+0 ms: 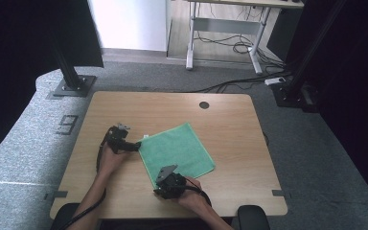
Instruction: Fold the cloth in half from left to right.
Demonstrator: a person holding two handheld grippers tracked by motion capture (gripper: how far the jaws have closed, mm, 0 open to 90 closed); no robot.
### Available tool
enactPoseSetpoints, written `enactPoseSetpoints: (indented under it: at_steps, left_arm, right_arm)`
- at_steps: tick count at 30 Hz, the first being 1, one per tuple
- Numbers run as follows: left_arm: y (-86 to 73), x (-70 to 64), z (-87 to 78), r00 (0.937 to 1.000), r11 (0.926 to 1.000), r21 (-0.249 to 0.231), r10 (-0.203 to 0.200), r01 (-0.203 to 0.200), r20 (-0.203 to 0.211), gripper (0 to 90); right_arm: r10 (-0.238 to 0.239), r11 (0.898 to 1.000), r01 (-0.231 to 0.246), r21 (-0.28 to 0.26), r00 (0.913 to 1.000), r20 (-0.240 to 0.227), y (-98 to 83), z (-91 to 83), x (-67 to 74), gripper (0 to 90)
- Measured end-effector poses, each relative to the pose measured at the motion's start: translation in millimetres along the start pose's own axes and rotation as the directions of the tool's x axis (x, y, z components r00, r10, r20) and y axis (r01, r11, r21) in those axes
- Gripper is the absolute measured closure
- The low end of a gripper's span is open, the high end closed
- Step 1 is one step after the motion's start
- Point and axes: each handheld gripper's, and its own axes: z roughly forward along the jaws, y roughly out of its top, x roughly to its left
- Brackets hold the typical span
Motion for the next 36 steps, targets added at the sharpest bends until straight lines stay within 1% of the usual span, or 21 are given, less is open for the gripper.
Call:
enactPoseSetpoints:
  at_steps: [2,7,9,10,11,12,13,14,15,16,17,18,20,22,23,25,28,30,32,36]
  left_arm:
    - [0.7,0.2,0.4,1.0000,1.0000,0.000,-0.007,0.007,-0.002,0.0]
    - [3.8,0.8,3.0,0.9995,0.9996,-0.001,-0.028,0.028,-0.018,0.0]
    - [3.8,0.2,2.5,0.9998,0.9999,-0.007,-0.015,0.015,-0.009,1.1]
    - [3.2,-0.8,1.3,1.0000,0.9998,-0.020,-0.005,0.005,0.001,4.7]
    - [2.5,-2.1,-0.5,0.9997,0.9992,-0.037,0.018,-0.017,0.020,21.4]
    - [2.1,-3.6,-1.7,0.9988,0.9983,-0.048,0.034,-0.032,0.035,21.4]
    - [1.7,-7.0,-3.4,0.9957,0.9963,-0.061,0.064,-0.060,0.067,30.6]
    - [1.4,-9.3,-4.4,0.9929,0.9950,-0.066,0.081,-0.075,0.087,44.7]
    - [1.0,-10.6,-5.0,0.9919,0.9947,-0.069,0.083,-0.076,0.096,53.8]
    - [1.2,-10.6,-5.4,0.9916,0.9954,-0.068,0.075,-0.068,0.105,58.0]
    - [1.2,-9.8,-5.8,0.9890,0.9962,-0.066,0.065,-0.057,0.133,66.2]
    - [1.2,-8.9,-5.8,0.9868,0.9967,-0.065,0.058,-0.049,0.151,73.1]
    - [1.2,-7.5,-6.0,0.9813,0.9979,-0.055,0.043,-0.033,0.188,84.4]
    - [2.2,-6.8,-7.0,0.9809,0.9987,-0.040,0.039,-0.032,0.190,87.2]
    - [3.0,-6.2,-8.6,0.9828,0.9990,-0.030,0.039,-0.034,0.180,87.5]
    - [3.9,-4.8,-12.6,0.9848,0.9988,-0.027,0.044,-0.040,0.168,87.8]
    - [5.6,-2.0,-23.4,0.9861,0.9987,-0.045,0.031,-0.024,0.164,87.7]
    - [6.8,-1.3,-29.6,0.9871,0.9980,-0.058,0.034,-0.025,0.156,87.7]
    - [8.3,-1.1,-34.0,0.9876,0.9973,-0.072,0.021,-0.009,0.156,87.7]
    - [11.4,-3.8,-35.0,0.9888,0.9963,-0.085,0.025,-0.012,0.147,87.7]
  right_arm:
    - [0.001,1.000,-0.001,0.001,1.0000,0.008,0.5,0.1,-0.4,78.5]
    - [0.005,1.000,-0.005,-0.008,0.9999,0.013,-0.2,0.7,-0.8,82.7]
    - [0.008,1.000,-0.008,-0.012,0.9999,0.015,-0.2,1.0,-0.5,83.9]
    - [0.008,1.000,-0.008,-0.013,0.9999,0.015,-0.1,1.2,-0.3,84.5]
    - [0.011,1.000,-0.011,-0.016,0.9999,0.011,0.3,1.9,-0.2,85.3]
    - [0.011,1.000,-0.011,-0.016,0.9999,0.011,0.3,1.9,-0.2,85.3]
    - [0.015,1.000,-0.015,-0.016,0.9998,0.010,0.6,2.1,0.0,85.5]
    - [0.020,1.000,-0.020,-0.018,0.9998,0.008,1.3,2.9,0.3,85.7]
    - [0.025,1.000,-0.024,-0.018,0.9997,0.006,2.0,3.4,0.6,85.9]
    - [0.025,0.999,-0.025,-0.022,0.9997,0.001,2.5,4.2,0.8,86.2]
    - [0.029,0.999,-0.029,-0.021,0.9996,-0.002,3.3,4.7,1.5,86.4]
    - [0.029,0.999,-0.030,-0.022,0.9996,-0.005,4.2,5.6,1.9,86.6]
    - [0.033,0.999,-0.033,-0.025,0.9994,-0.015,6.5,7.6,3.0,86.9]
    - [0.034,0.999,-0.035,-0.025,0.9990,-0.028,9.2,9.9,4.0,87.1]
    - [0.033,0.999,-0.034,-0.026,0.9989,-0.034,10.7,11.2,4.6,87.2]
    - [0.026,0.999,-0.027,-0.026,0.9987,-0.043,14.4,14.1,6.8,87.2]
    - [0.012,1.000,-0.013,-0.025,0.9989,-0.045,19.3,16.2,9.8,87.3]
    - [0.006,0.999,-0.008,-0.034,0.9989,-0.047,22.0,14.8,11.1,87.3]
    - [0.002,0.999,-0.004,-0.045,0.9991,-0.043,23.6,11.6,11.1,87.3]
    - [0.010,0.997,-0.012,-0.078,0.9995,-0.031,25.3,-0.8,8.4,87.2]
